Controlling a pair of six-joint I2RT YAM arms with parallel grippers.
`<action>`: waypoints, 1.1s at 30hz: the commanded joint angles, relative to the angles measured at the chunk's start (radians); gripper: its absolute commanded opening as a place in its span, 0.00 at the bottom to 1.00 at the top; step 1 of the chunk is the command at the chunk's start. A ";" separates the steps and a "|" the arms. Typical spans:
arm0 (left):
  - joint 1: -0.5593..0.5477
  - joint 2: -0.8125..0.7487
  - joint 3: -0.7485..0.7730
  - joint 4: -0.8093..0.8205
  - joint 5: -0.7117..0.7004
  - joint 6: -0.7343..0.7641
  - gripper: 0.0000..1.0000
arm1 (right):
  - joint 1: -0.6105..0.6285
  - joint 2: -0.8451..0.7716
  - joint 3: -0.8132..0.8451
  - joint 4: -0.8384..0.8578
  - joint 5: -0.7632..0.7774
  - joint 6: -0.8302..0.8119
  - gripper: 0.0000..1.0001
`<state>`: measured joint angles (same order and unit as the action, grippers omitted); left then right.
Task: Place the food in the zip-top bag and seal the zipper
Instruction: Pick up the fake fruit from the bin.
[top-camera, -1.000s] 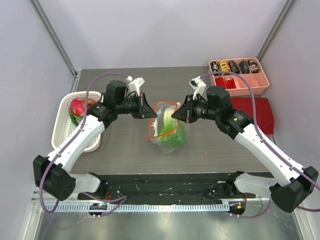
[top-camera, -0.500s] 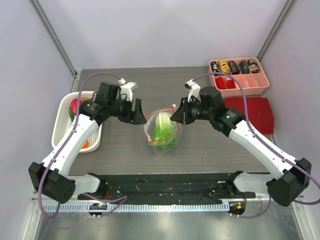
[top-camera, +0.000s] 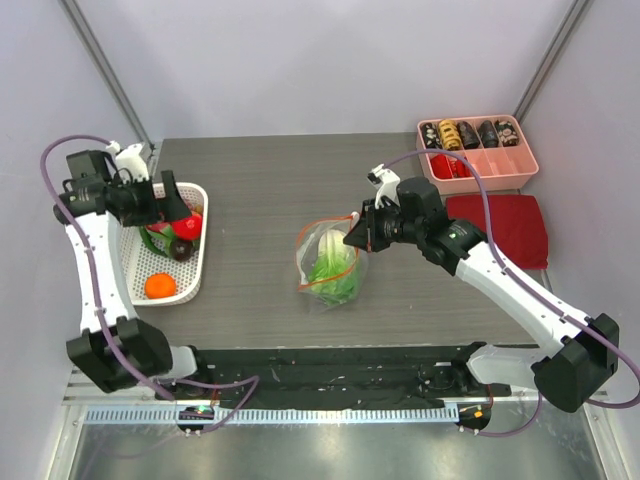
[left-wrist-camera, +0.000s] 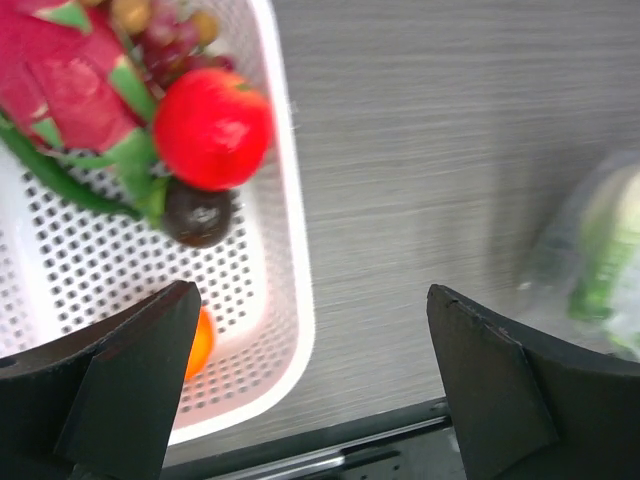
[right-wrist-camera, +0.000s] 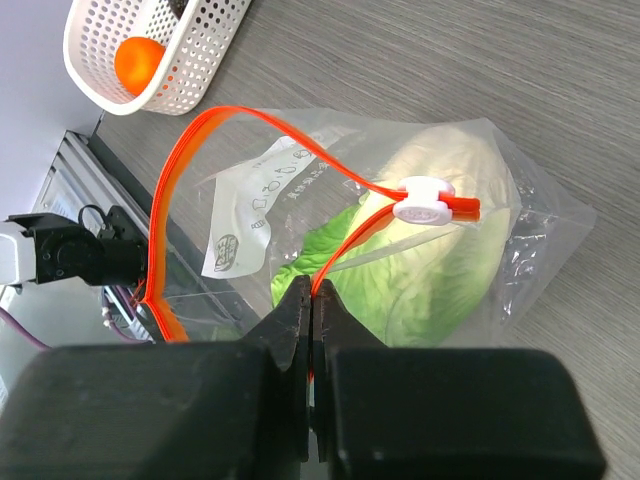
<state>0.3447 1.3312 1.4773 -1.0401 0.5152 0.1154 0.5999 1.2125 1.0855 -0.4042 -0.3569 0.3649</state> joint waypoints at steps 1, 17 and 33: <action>0.054 0.132 0.043 -0.063 -0.043 0.199 0.99 | -0.005 -0.019 0.011 0.054 0.004 -0.034 0.01; 0.004 0.298 -0.083 0.310 -0.343 -0.676 0.89 | -0.005 -0.021 0.002 0.056 0.004 -0.038 0.01; -0.013 0.436 -0.095 0.330 -0.379 -0.869 0.89 | -0.009 -0.011 0.004 0.064 0.001 -0.037 0.01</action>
<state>0.3386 1.7531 1.3903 -0.7509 0.1524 -0.7029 0.5980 1.2129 1.0821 -0.3977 -0.3573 0.3420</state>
